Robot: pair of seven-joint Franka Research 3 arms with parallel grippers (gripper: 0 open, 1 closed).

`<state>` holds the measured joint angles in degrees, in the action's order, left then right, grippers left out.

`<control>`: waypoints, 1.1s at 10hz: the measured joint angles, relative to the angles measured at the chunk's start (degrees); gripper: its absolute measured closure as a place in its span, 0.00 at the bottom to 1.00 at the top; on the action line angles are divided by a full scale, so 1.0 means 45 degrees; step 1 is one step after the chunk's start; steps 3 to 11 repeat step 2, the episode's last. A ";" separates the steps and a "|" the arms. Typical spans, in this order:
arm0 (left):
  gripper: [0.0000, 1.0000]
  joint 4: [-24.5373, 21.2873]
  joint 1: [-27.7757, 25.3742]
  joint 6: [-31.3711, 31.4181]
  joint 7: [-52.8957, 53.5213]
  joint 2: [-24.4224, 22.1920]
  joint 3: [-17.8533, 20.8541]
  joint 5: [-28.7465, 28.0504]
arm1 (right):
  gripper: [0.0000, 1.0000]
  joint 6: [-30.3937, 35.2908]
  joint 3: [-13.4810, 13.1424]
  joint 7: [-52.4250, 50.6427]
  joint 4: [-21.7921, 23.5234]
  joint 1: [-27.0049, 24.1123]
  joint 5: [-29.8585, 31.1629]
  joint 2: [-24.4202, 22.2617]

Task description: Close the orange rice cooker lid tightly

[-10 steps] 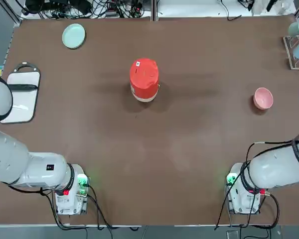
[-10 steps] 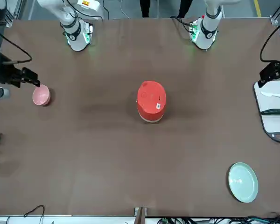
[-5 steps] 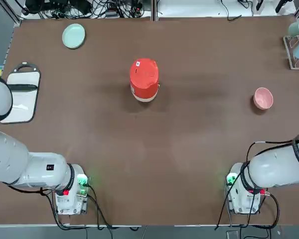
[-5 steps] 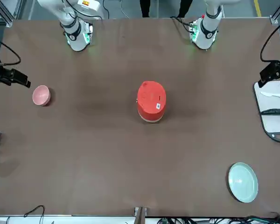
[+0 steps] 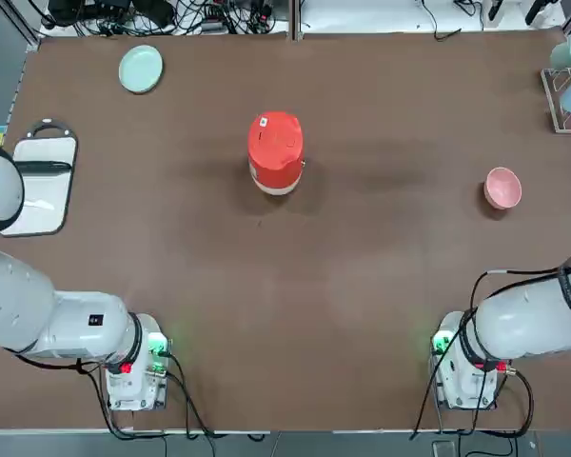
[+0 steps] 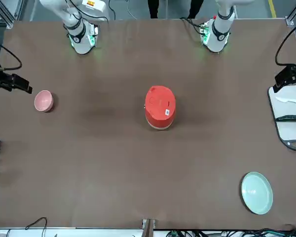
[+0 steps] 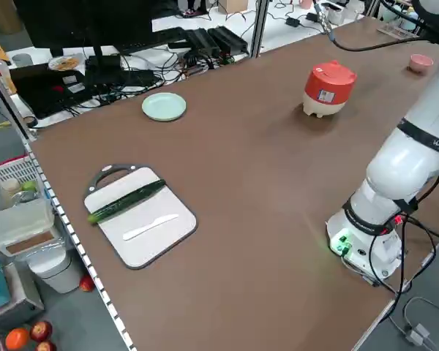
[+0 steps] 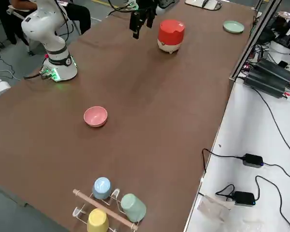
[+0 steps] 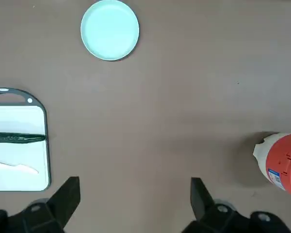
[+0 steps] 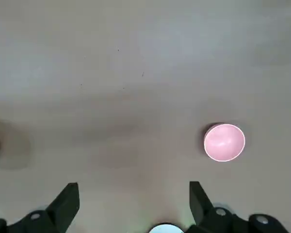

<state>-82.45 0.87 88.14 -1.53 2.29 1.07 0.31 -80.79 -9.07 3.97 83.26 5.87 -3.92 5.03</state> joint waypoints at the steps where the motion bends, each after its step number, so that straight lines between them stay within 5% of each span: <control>1: 0.00 0.0000 0.0000 -0.0002 0.0003 0.0000 0.0000 0.0000 | 0.00 -0.0020 0.0023 -0.0024 0.0009 0.0002 0.0041 0.0000; 11: 0.00 0.0000 0.0000 -0.0003 0.0008 0.0000 0.0000 0.0000 | 0.00 -0.0049 0.0052 -0.0197 0.0013 0.0011 0.0162 0.0000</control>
